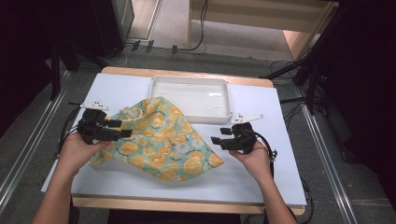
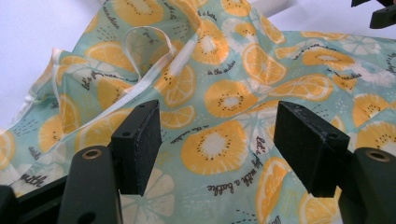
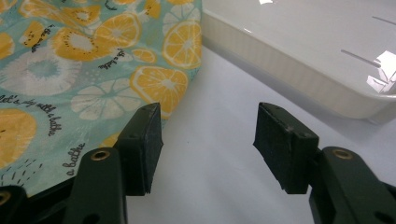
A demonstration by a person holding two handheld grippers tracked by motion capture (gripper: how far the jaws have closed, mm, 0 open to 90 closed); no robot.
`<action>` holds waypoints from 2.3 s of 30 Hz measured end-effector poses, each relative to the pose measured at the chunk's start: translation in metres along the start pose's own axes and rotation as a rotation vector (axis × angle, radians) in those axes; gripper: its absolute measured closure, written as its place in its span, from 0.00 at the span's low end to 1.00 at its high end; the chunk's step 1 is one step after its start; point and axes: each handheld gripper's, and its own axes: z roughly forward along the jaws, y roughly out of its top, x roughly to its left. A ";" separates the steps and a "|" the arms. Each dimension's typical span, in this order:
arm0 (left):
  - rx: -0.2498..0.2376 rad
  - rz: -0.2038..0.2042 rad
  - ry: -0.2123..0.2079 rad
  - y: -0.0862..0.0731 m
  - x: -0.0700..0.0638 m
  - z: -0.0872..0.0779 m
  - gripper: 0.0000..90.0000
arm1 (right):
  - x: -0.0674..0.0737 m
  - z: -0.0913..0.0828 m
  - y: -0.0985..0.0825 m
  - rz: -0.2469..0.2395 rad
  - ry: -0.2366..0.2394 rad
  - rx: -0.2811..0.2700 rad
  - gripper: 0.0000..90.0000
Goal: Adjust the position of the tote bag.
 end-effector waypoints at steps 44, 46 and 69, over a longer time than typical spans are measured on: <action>0.052 -0.112 0.063 -0.021 0.090 0.048 0.24 | 0.004 0.000 -0.007 0.006 -0.009 0.030 0.47; 0.057 -0.108 0.072 -0.022 0.091 0.052 0.24 | 0.003 0.000 -0.007 0.001 -0.010 0.031 0.47; 0.075 -0.060 0.017 -0.027 0.083 0.060 0.87 | 0.004 0.004 -0.009 0.001 -0.013 0.043 0.47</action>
